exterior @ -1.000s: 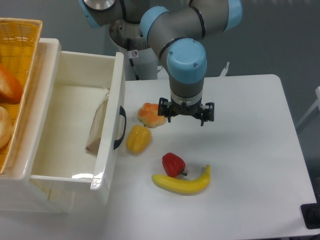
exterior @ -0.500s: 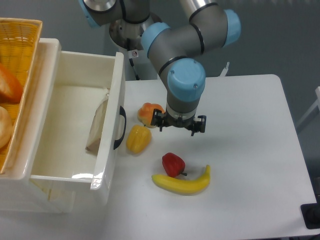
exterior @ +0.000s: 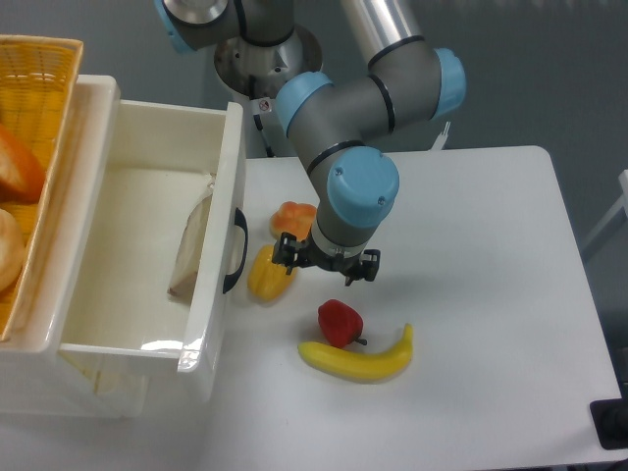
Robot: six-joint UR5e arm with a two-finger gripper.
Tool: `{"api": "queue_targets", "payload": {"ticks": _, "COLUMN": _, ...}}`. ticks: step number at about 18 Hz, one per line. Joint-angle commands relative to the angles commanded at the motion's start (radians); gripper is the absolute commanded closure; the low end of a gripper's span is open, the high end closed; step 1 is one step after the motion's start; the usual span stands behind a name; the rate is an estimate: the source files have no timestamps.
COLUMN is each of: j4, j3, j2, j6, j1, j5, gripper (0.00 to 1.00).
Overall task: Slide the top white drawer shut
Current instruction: 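Move the gripper down toward the black handle of the open drawer, then push the drawer front with the gripper, sliding the drawer into the unit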
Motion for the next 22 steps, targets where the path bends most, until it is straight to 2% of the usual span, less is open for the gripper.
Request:
{"api": "queue_targets", "payload": {"ticks": 11, "j4": -0.008, "j3": -0.002, "j2": 0.000, "j6": -0.006, "j1": -0.008, "j5": -0.047, "gripper": 0.00}}
{"api": "queue_targets", "payload": {"ticks": 22, "j4": -0.017, "j3": -0.002, "j2": 0.008, "j6": -0.003, "j1": -0.018, "j5": -0.048, "gripper": 0.00}}
